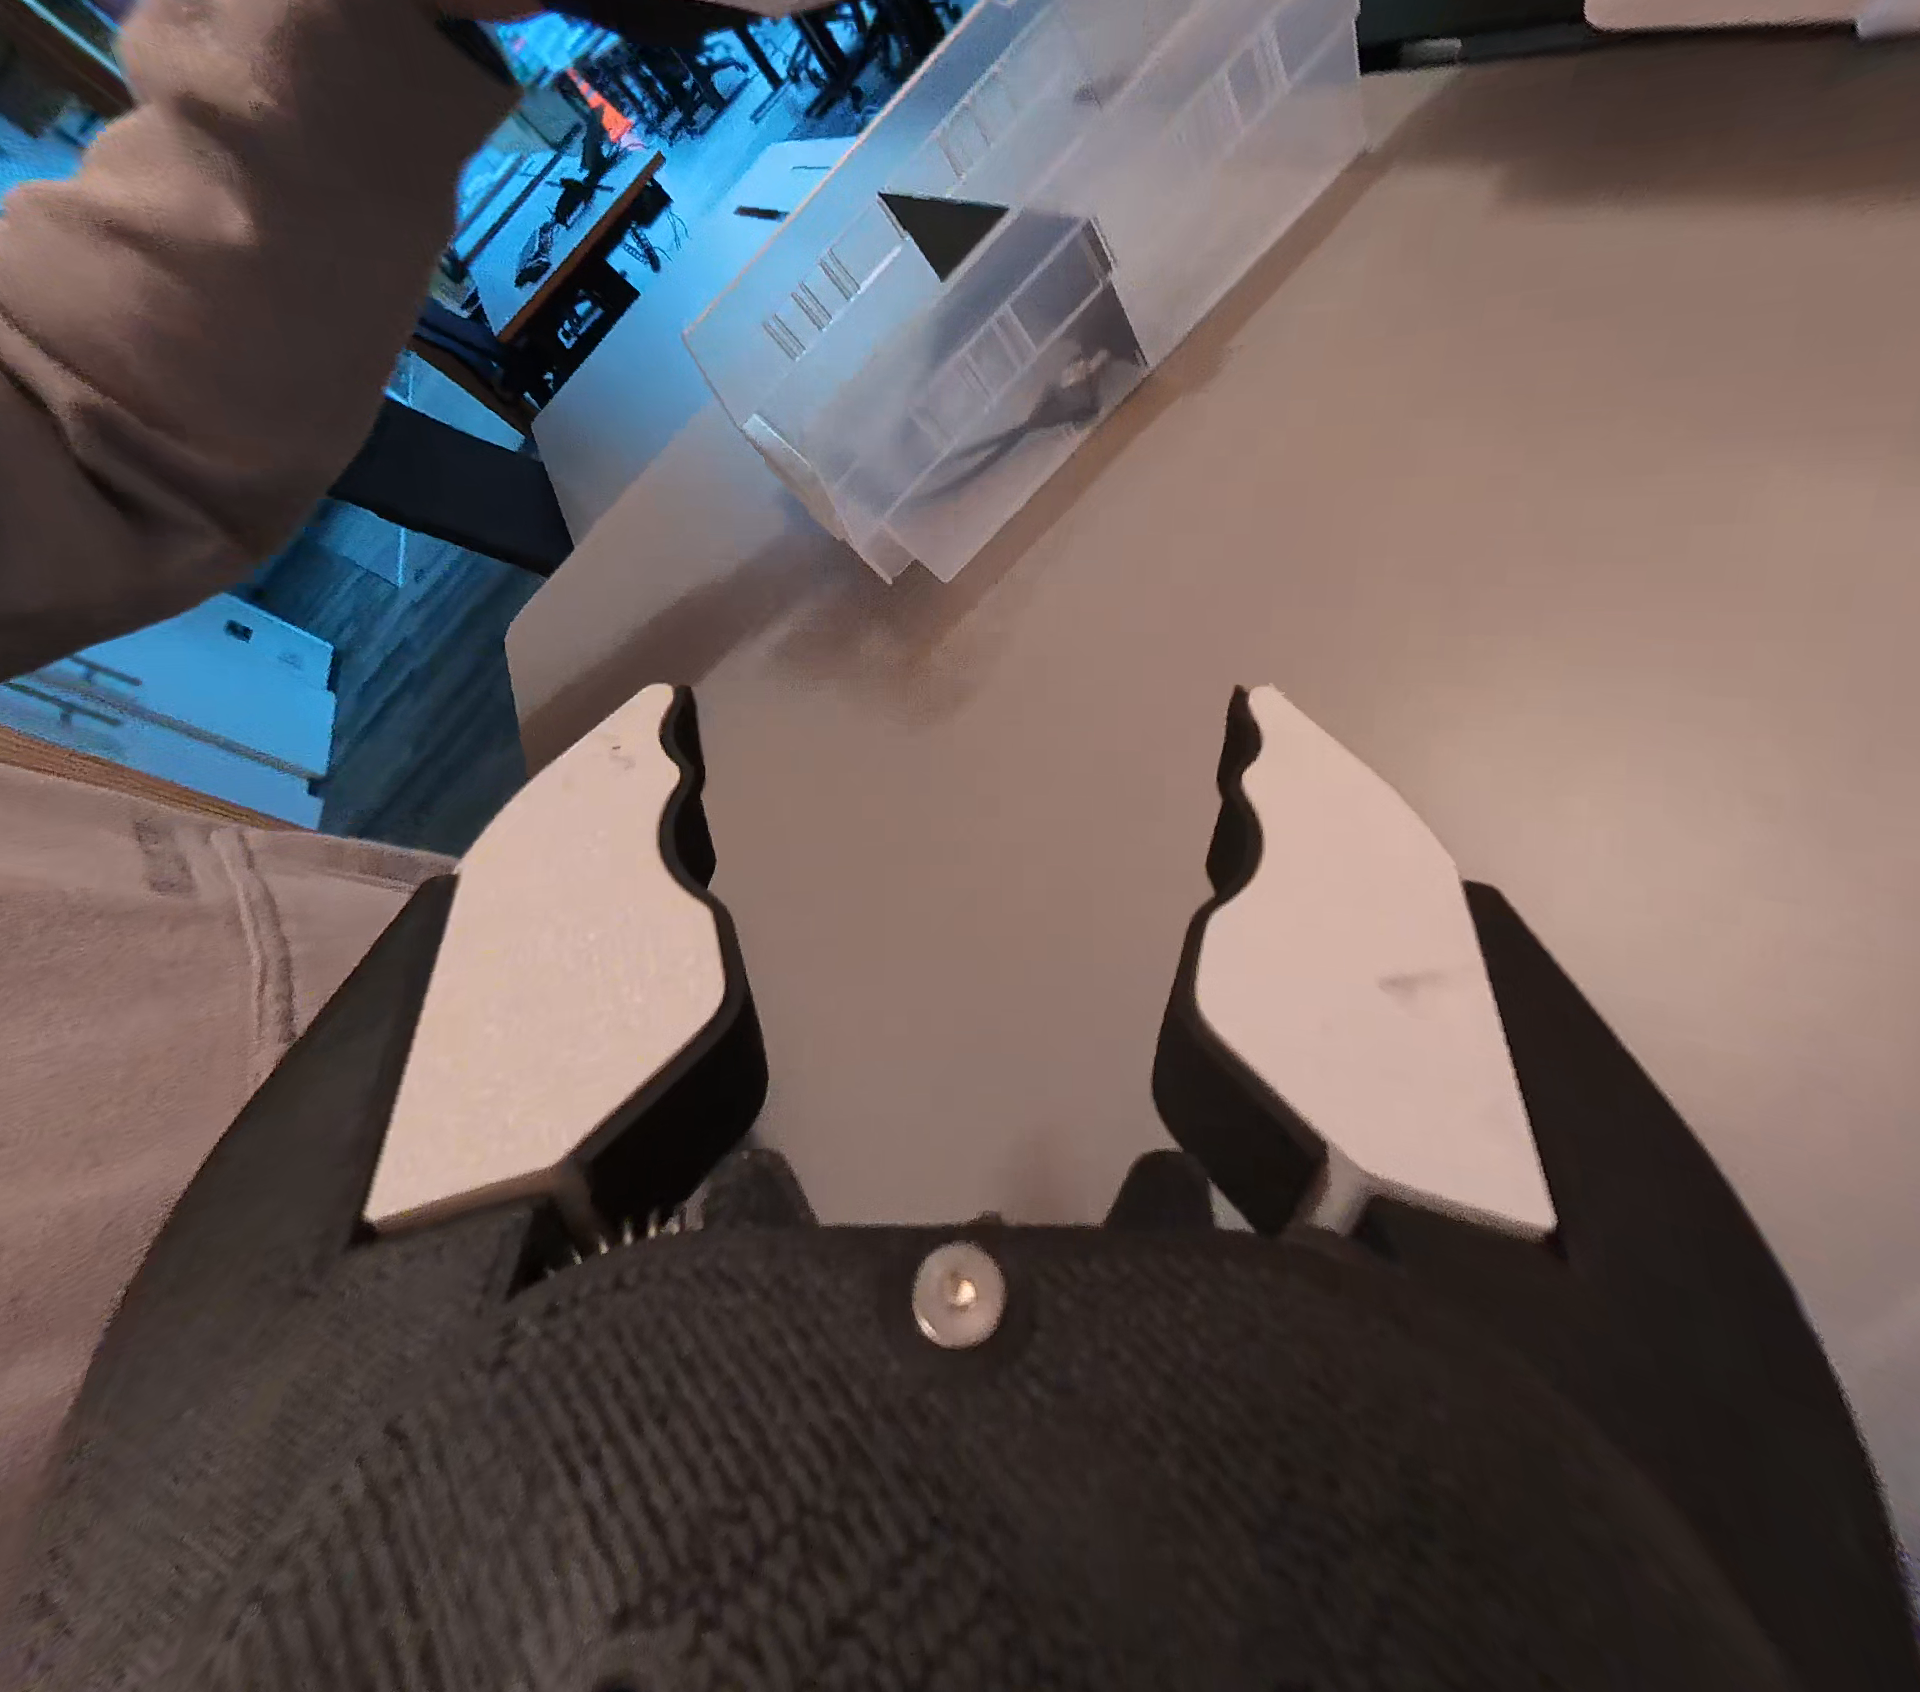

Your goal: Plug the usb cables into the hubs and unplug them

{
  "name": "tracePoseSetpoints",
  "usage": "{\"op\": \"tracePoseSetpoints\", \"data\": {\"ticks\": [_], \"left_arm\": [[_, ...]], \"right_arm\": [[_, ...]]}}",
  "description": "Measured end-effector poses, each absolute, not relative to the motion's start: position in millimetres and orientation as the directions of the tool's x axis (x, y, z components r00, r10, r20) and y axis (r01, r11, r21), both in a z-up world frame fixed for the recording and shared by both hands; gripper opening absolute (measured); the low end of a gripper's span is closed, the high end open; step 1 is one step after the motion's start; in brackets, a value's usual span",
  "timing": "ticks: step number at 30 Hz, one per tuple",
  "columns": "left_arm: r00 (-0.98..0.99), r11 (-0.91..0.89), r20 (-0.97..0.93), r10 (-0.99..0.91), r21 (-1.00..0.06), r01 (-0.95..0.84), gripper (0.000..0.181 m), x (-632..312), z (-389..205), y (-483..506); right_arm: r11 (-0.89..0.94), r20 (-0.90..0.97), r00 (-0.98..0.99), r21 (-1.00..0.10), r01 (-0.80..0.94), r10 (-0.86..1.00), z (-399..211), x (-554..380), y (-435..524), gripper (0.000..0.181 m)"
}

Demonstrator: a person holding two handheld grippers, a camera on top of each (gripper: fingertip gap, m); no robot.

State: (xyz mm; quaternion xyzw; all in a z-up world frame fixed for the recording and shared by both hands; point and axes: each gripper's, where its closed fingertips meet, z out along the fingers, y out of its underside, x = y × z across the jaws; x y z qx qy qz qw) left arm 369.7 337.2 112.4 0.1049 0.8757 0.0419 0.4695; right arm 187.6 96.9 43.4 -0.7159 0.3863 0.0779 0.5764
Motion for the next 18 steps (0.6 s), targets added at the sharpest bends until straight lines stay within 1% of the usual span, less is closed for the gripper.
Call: {"op": "tracePoseSetpoints", "data": {"ticks": [2, 5, 6, 8, 11, 12, 13, 14, 18], "left_arm": [[-0.468, 0.967, -0.863, 0.193, 0.085, 0.241, 0.058, 339, 137, 301], [-0.419, 0.919, -0.899, 0.13, -0.05, 0.392, 0.057, 288, 147, 246], [-0.408, 0.901, -0.906, 0.11, -0.082, 0.427, 0.058, 274, 146, 231], [-0.385, 0.869, -0.919, 0.089, -0.117, 0.48, 0.057, 249, 140, 206], [-0.396, 0.847, -0.915, 0.075, -0.151, 0.509, 0.057, 227, 125, 184], [-0.395, 0.843, -0.916, 0.068, -0.159, 0.514, 0.057, 223, 121, 179], [-0.393, 0.842, -0.918, 0.059, -0.166, 0.514, 0.057, 220, 117, 176], [-0.407, 0.846, -0.912, 0.049, -0.178, 0.502, 0.057, 218, 112, 175], [-0.442, 0.842, -0.897, -0.006, -0.243, 0.482, 0.057, 213, 97, 174]], "right_arm": [[-0.038, -0.521, 0.727, -0.802, -0.597, -0.447, 55, 194, 105, 0.102], [0.025, -0.456, 0.785, -0.87, -0.492, -0.42, 84, 209, 117, 0.102], [0.06, -0.443, 0.796, -0.885, -0.462, -0.412, 93, 215, 120, 0.1], [0.104, -0.448, 0.813, -0.89, -0.443, -0.372, 108, 219, 127, 0.089], [0.111, -0.449, 0.851, -0.893, -0.436, -0.273, 120, 209, 138, 0.071], [0.116, -0.441, 0.869, -0.897, -0.426, -0.222, 126, 201, 142, 0.062], [0.114, -0.429, 0.88, -0.903, -0.413, -0.205, 128, 197, 144, 0.047], [0.089, -0.408, 0.883, -0.913, -0.398, -0.231, 123, 196, 144, 0.03], [0.03, -0.406, 0.88, -0.911, -0.412, -0.247, 109, 191, 144, 0.028]]}}
